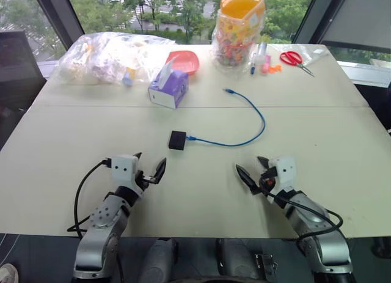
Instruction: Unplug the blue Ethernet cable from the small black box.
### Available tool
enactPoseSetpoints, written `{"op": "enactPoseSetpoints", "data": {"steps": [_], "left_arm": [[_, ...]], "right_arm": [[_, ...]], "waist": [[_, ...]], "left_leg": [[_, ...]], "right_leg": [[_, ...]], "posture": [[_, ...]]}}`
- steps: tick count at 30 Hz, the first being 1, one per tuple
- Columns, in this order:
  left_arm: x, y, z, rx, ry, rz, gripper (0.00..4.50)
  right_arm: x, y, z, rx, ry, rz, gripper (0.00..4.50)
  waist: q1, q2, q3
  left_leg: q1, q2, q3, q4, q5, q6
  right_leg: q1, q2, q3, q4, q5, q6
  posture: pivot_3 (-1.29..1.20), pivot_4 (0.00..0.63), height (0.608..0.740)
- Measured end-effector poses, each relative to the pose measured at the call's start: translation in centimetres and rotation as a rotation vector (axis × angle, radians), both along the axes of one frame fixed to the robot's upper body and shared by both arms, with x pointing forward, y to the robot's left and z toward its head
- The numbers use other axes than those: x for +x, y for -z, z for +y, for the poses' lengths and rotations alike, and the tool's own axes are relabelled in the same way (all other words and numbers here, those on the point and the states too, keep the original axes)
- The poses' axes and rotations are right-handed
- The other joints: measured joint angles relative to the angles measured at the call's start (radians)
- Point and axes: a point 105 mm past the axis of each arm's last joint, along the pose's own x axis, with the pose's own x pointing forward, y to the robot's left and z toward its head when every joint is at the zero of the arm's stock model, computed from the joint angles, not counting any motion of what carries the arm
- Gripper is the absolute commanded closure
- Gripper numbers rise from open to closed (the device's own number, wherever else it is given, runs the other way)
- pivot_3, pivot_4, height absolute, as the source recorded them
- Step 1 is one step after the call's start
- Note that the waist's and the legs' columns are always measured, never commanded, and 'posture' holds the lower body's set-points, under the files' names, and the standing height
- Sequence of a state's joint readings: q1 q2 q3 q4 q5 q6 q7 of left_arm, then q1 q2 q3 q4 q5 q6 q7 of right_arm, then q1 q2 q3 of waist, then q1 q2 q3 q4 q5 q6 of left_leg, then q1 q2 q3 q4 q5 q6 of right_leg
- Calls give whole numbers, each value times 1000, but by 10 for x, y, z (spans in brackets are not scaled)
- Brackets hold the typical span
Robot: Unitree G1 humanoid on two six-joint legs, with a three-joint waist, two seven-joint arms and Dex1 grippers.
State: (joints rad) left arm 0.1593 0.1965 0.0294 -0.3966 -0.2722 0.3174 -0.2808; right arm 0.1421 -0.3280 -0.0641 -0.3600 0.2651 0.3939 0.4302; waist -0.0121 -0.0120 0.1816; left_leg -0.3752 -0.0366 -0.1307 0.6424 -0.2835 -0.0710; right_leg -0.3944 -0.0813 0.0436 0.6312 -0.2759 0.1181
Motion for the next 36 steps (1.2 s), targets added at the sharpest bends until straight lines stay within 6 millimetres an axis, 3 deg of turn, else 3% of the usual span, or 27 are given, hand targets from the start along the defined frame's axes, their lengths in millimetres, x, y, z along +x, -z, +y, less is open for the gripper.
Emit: {"op": "enactPoseSetpoints", "data": {"steps": [29,32,36], "left_arm": [[7,-14,2,-11,11,-50,27],[10,-16,1,-6,18,-52,27],[15,-24,3,21,33,-74,27]], "right_arm": [[-3,-17,-1,-12,-194,53,258],[2,-28,-1,-82,-302,100,258],[15,-71,6,-189,-468,90,258]], "waist": [[0,0,0],[-1,2,2],[-3,2,3]], "left_leg": [[0,0,0,0,0,0],[0,-1,1,2,0,0],[1,0,0,2,0,0]], "right_leg": [[0,0,0,0,1,1],[1,0,0,0,1,2],[1,1,0,0,2,2]], "posture": [[0,150,740],[0,150,740],[0,150,740]]}}
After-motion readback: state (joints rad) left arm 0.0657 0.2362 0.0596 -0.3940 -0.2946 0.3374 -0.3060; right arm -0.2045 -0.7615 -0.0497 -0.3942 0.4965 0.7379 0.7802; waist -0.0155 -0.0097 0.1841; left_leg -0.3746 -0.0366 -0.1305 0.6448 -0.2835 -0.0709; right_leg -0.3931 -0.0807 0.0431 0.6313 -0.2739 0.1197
